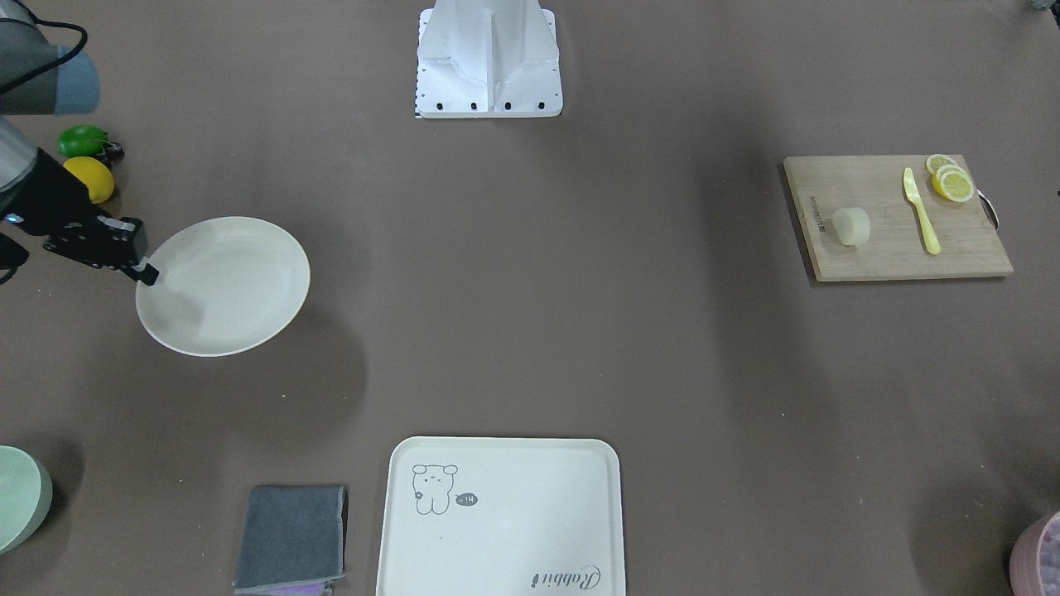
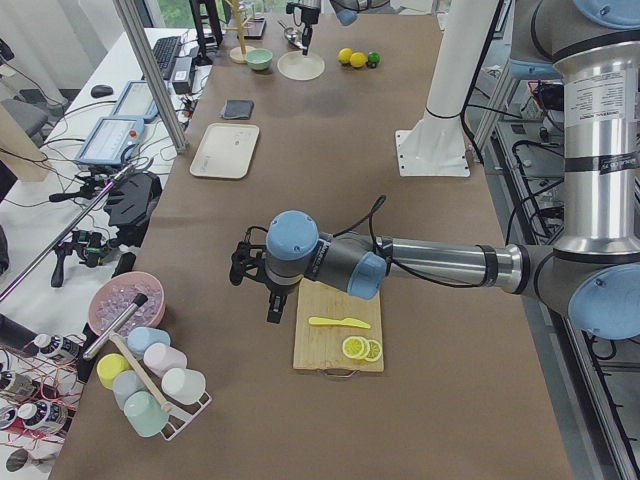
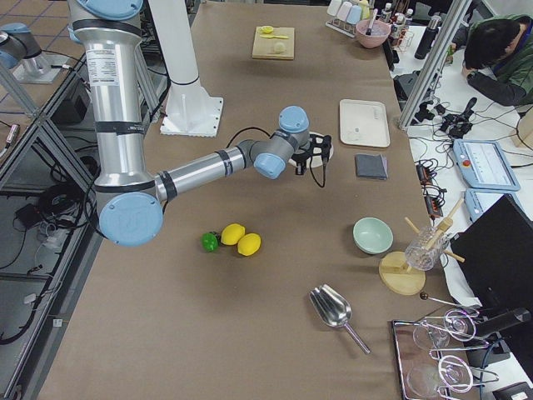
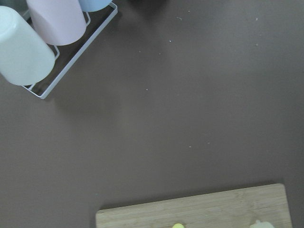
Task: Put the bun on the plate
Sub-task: 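Carry the white plate with the right gripper to the table center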
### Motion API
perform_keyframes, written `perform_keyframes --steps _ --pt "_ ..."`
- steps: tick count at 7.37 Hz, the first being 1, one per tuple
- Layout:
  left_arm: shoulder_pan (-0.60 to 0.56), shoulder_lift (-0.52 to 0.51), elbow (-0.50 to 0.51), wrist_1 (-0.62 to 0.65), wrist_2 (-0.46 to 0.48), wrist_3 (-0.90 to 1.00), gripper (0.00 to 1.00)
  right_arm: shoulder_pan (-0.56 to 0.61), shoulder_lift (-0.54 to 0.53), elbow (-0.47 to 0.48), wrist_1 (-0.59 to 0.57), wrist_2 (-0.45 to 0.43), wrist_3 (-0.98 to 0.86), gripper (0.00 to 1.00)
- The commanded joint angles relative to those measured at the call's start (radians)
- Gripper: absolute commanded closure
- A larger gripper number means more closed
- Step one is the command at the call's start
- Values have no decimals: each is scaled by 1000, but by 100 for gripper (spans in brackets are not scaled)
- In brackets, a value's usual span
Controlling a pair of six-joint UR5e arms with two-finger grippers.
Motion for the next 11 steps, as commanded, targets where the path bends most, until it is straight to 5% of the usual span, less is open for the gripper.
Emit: perform_keyframes --steps 1,3,6,11 --pt "100 -59 5 -20 2 -68 2 -220 94 11 -7 -237 170 100" --pt "142 -32 2 -125 115 -80 2 -355 177 12 -87 -379 247 100" --pt "322 10 -6 -359 321 -455 2 -460 320 23 -278 -432 343 100" --pt "418 19 -4 -372 348 -505 2 -471 481 -175 -275 -432 343 100"
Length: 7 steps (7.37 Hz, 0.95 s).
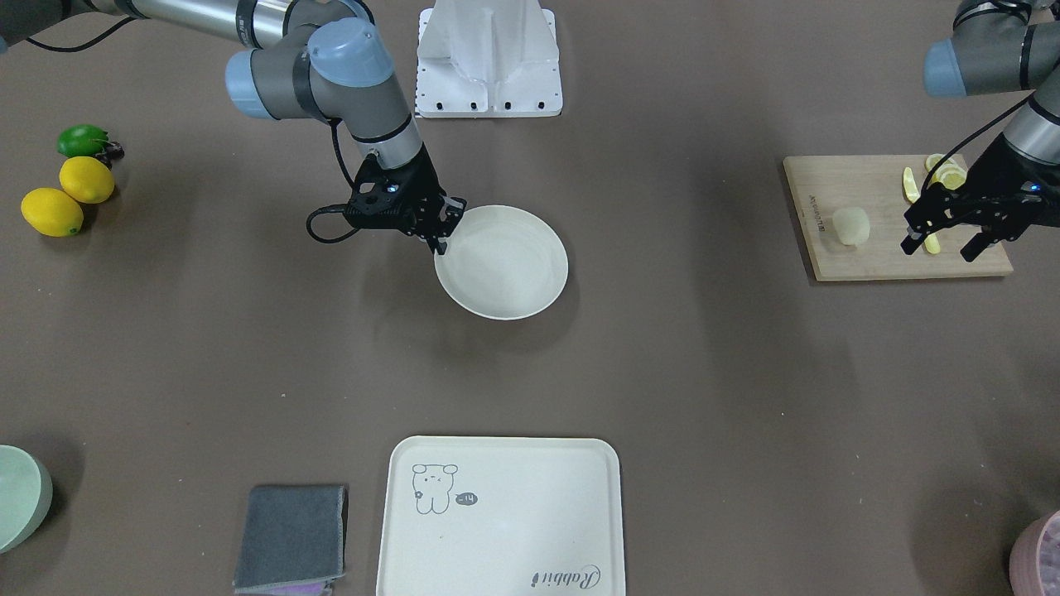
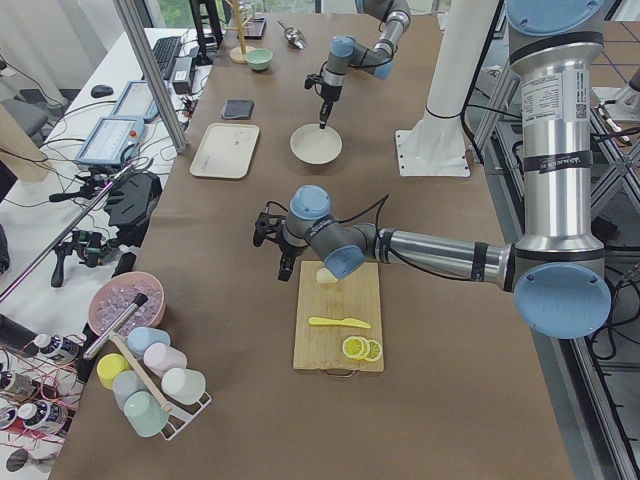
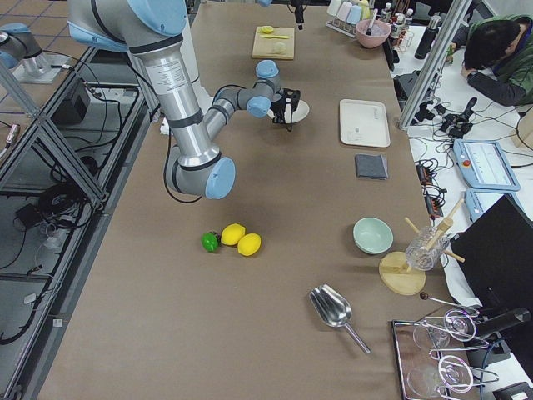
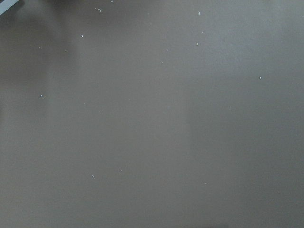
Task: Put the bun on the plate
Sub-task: 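Carry the white plate with the right gripper to the table center, then release the plate and withdraw the right arm while the left gripper grasps the bun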
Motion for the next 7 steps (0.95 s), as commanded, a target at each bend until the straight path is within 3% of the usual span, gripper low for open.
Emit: perform_keyframes --steps 1,2,3,4,6,7 --pt "23 5 0 -9 1 -17 2 5 24 -42 1 2 1 100" --pt "32 5 0 -13 1 -22 2 12 25 -53 3 3 1 100" --pt "50 5 -1 -13 7 -43 2 15 22 -55 1 3 36 12" --pt "70 23 -6 -35 9 -68 2 20 25 -55 -2 3 47 0" --pt "145 90 -6 -120 82 -94 2 67 25 -47 -8 35 41 0" --pt "181 112 -8 -148 111 -118 2 108 24 -44 -6 94 33 0"
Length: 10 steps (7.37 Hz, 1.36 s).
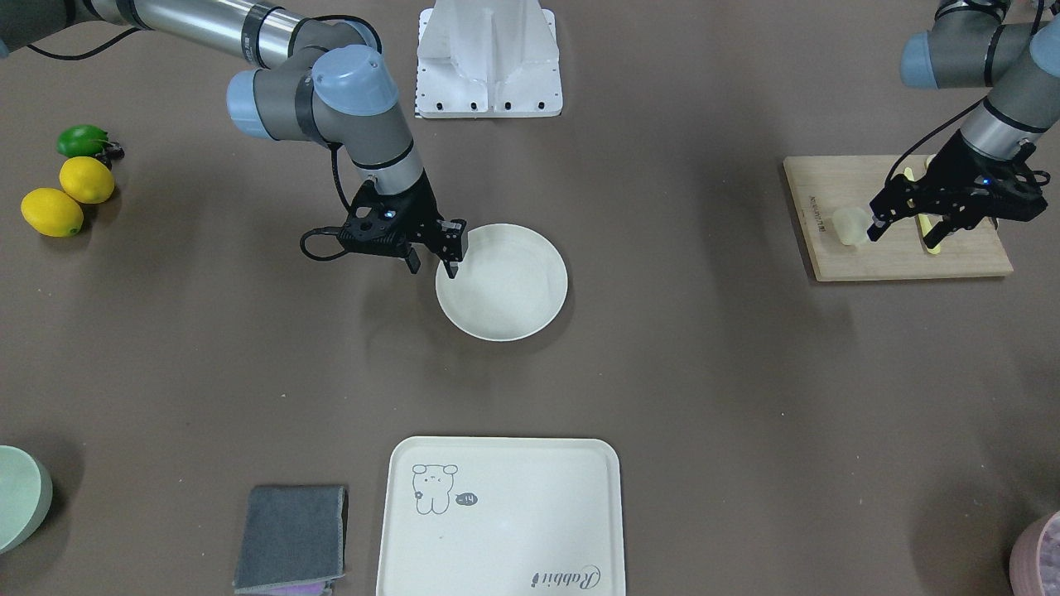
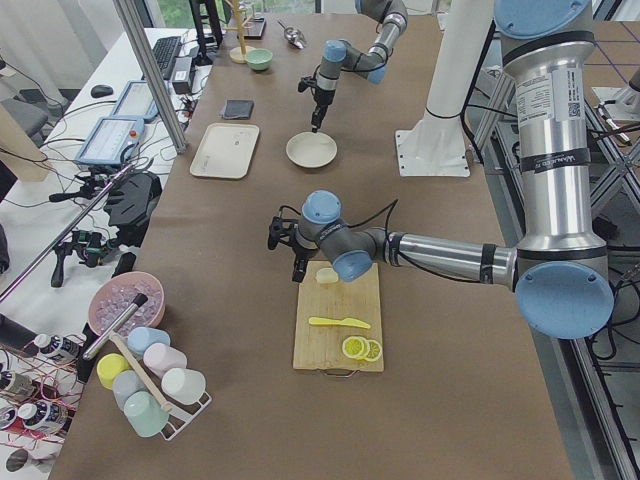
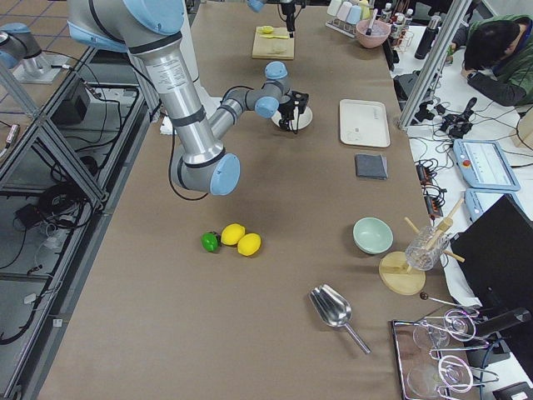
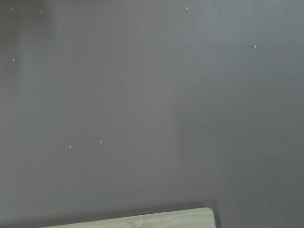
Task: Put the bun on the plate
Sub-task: 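Release the plate and withdraw the right arm while the left gripper grasps the bun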
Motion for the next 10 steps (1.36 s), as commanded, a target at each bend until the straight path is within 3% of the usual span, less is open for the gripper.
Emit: perform_keyframes --steps 1,3,5,6,7,10 --pt "88 56 -29 -42 73 -63 2 74 -1 9 0 87 -9 0" --pt "169 71 -38 -40 155 -110 2 109 -3 27 1 119 -34 0" --pt "192 78 -34 -40 160 -113 5 129 -10 48 0 144 -34 0" --pt "194 78 -32 -40 160 -113 34 134 -12 48 -2 145 -35 0" --pt "194 78 -29 -40 160 -111 51 139 -13 48 -2 148 -35 0" --pt "195 78 -29 -42 160 -108 60 217 -53 55 -4 245 -110 0"
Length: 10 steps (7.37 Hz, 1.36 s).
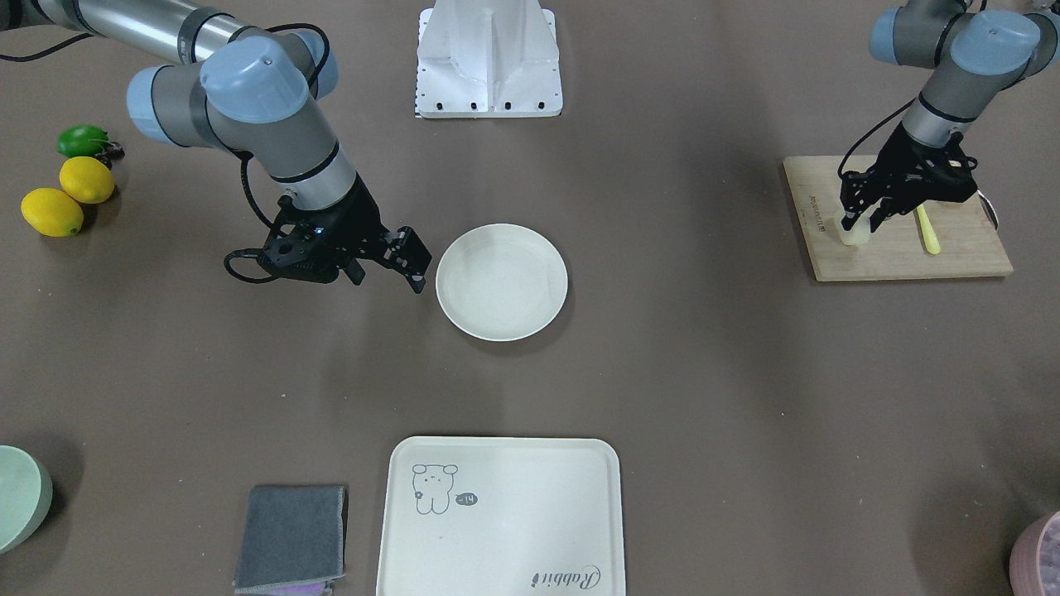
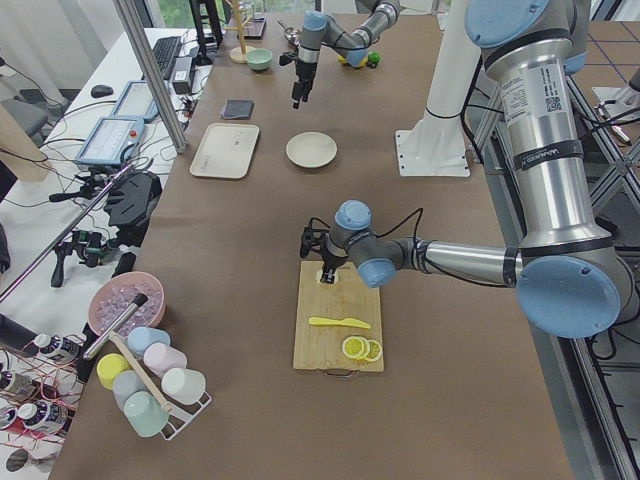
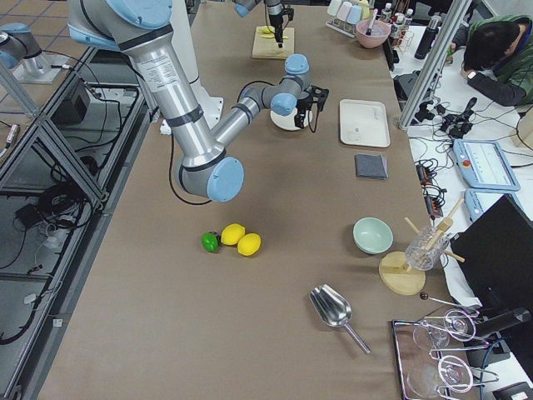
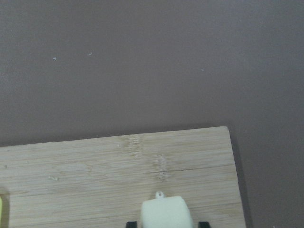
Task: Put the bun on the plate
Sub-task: 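Release the plate and withdraw the right arm while the left gripper grasps the bun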
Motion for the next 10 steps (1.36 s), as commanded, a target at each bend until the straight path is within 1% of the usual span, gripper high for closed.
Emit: perform_keyframes --steps 1,2,3,4,6,7,9,10 --pt "1 0 0 -1 0 1 64 70 -48 4 -1 70 -83 0" --pt "-1 0 -1 -1 0 5 66 118 -77 4 -1 108 -138 0" --pt "-4 -8 -3 -1 -1 7 66 161 -121 4 -1 136 -224 0" --pt "-16 -14 -11 0 -5 7 66 204 -166 4 -1 141 -322 0" --pt "-39 -19 -64 40 -9 7 66 306 -275 4 -1 201 -522 0" --pt "-51 -80 -111 163 -9 7 66 342 -337 2 -1 208 -636 0" --pt "-76 -301 -178 474 -3 -5 66 426 -433 -4 1 245 -816 0" --pt "-73 -420 -190 620 -3 -10 66 457 -460 -10 1 248 -879 0"
